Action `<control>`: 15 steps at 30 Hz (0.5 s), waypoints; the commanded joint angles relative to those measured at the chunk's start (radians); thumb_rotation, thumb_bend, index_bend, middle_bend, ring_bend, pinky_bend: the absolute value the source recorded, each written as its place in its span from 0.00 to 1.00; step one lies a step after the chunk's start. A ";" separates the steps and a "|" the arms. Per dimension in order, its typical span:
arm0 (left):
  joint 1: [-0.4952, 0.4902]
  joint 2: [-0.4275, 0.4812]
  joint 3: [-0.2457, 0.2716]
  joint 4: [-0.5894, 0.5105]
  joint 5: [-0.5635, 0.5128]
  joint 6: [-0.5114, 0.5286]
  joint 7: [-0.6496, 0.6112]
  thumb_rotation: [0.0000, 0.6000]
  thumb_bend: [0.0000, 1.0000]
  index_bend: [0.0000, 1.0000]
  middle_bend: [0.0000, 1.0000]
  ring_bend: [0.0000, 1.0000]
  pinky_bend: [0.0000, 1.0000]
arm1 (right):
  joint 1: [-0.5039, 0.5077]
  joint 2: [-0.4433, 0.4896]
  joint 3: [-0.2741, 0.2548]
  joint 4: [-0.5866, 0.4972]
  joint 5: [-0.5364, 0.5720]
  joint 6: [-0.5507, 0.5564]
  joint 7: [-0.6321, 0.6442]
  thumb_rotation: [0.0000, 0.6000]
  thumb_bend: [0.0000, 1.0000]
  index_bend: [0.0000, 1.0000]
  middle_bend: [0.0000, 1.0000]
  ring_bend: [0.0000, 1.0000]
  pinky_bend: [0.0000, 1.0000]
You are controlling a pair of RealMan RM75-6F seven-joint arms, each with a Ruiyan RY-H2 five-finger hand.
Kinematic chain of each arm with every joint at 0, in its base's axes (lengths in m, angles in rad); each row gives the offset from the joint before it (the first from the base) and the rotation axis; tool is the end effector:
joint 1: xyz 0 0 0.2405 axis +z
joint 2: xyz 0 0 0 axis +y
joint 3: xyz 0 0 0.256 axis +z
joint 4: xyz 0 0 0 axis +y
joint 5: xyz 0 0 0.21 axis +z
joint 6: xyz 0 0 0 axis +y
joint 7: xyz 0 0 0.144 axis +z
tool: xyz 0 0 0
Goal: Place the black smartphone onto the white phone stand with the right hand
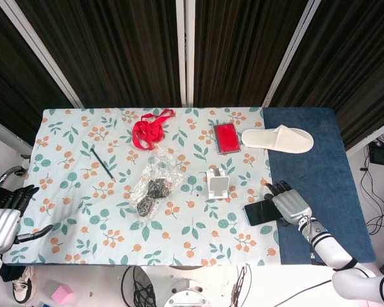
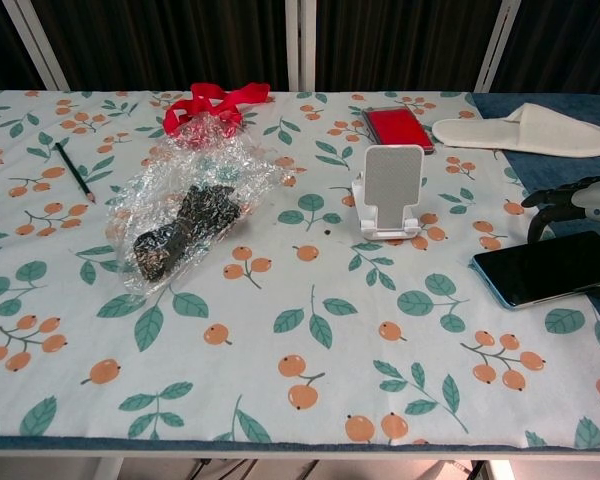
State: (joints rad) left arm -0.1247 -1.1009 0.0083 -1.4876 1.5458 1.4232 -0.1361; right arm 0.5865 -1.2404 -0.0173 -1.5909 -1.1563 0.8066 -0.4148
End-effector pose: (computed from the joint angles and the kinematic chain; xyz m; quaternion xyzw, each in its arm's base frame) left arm -0.3330 0.1833 0.1605 -0.6324 -0.3998 -0.3667 0.5530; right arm -0.2644 -0.2835 0.0400 0.8083 -0.3703 0.1644 0.4273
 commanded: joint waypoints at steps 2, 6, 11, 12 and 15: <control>0.000 -0.002 0.000 0.003 -0.001 -0.002 -0.003 0.14 0.04 0.09 0.07 0.08 0.20 | -0.004 -0.006 -0.004 0.006 -0.004 0.013 -0.001 1.00 0.16 0.37 0.00 0.00 0.00; -0.001 -0.009 0.002 0.009 -0.002 -0.006 -0.008 0.15 0.04 0.09 0.07 0.08 0.20 | -0.014 -0.015 -0.006 0.014 -0.021 0.040 0.008 1.00 0.18 0.47 0.00 0.00 0.00; 0.000 -0.015 0.003 0.017 -0.003 -0.007 -0.015 0.15 0.04 0.09 0.07 0.08 0.20 | -0.028 -0.016 -0.006 0.023 -0.073 0.074 0.050 1.00 0.18 0.58 0.04 0.00 0.00; 0.000 -0.015 0.003 0.018 -0.003 -0.007 -0.016 0.15 0.04 0.09 0.07 0.09 0.20 | -0.030 -0.014 -0.007 0.026 -0.082 0.080 0.054 1.00 0.19 0.60 0.07 0.00 0.00; -0.001 -0.014 0.004 0.018 -0.003 -0.009 -0.018 0.15 0.04 0.09 0.07 0.08 0.20 | -0.031 -0.010 -0.010 0.030 -0.094 0.083 0.056 1.00 0.20 0.67 0.19 0.04 0.00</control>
State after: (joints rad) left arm -0.1253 -1.1151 0.0121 -1.4693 1.5429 1.4141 -0.1542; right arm 0.5564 -1.2516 -0.0264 -1.5628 -1.2486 0.8874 -0.3589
